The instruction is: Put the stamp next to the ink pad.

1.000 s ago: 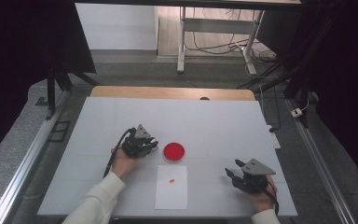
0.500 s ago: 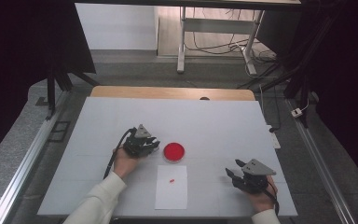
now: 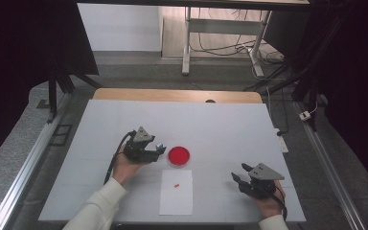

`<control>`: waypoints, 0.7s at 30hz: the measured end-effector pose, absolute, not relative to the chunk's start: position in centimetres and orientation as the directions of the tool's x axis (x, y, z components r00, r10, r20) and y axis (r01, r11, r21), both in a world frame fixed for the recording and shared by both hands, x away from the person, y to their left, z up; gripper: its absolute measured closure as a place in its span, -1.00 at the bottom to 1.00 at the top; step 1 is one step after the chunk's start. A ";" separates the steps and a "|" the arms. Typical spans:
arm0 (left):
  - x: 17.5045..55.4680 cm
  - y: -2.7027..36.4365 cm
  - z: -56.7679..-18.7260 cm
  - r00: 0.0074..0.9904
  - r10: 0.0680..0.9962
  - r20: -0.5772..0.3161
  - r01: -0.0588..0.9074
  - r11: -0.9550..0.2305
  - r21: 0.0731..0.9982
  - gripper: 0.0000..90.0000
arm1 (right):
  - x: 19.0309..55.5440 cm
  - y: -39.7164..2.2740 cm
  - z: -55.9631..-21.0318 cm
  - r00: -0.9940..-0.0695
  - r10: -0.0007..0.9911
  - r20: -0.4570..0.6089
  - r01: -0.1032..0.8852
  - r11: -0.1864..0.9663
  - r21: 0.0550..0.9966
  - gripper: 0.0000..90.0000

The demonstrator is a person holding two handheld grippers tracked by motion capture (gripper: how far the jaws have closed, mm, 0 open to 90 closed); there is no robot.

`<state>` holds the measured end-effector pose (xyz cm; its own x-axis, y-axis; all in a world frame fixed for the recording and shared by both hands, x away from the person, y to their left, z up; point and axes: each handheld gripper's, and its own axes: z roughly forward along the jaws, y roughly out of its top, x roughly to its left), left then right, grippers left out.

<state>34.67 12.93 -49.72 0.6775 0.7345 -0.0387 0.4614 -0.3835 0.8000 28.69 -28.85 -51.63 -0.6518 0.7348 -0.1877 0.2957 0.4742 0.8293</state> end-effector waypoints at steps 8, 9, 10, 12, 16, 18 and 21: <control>32.5 14.1 -48.9 0.691 0.722 -0.051 0.440 -0.364 0.821 -0.32 | 28.8 -29.2 -51.5 -0.661 0.729 -0.177 0.295 0.469 0.833 -0.02; 32.1 14.3 -48.8 0.693 0.719 -0.050 0.438 -0.366 0.821 -0.32 | 28.9 -29.2 -51.5 -0.662 0.727 -0.180 0.293 0.472 0.831 -0.03; 31.9 14.5 -48.8 0.695 0.717 -0.050 0.437 -0.366 0.822 -0.32 | 28.9 -29.3 -51.5 -0.665 0.726 -0.177 0.292 0.471 0.832 -0.03; 31.2 14.9 -48.7 0.697 0.716 -0.051 0.436 -0.366 0.822 -0.32 | 29.0 -29.4 -51.5 -0.666 0.724 -0.177 0.292 0.472 0.832 -0.03; 29.9 15.8 -48.8 0.696 0.715 -0.065 0.441 -0.355 0.824 -0.31 | 29.0 -29.6 -51.5 -0.674 0.718 -0.175 0.290 0.475 0.831 -0.03; 29.2 16.4 -49.0 0.694 0.716 -0.075 0.447 -0.347 0.825 -0.31 | 29.0 -29.6 -51.6 -0.680 0.712 -0.175 0.283 0.475 0.833 -0.03; 28.1 17.3 -49.3 0.687 0.722 -0.082 0.453 -0.337 0.825 -0.31 | 29.0 -29.8 -51.6 -0.689 0.703 -0.177 0.277 0.480 0.832 -0.03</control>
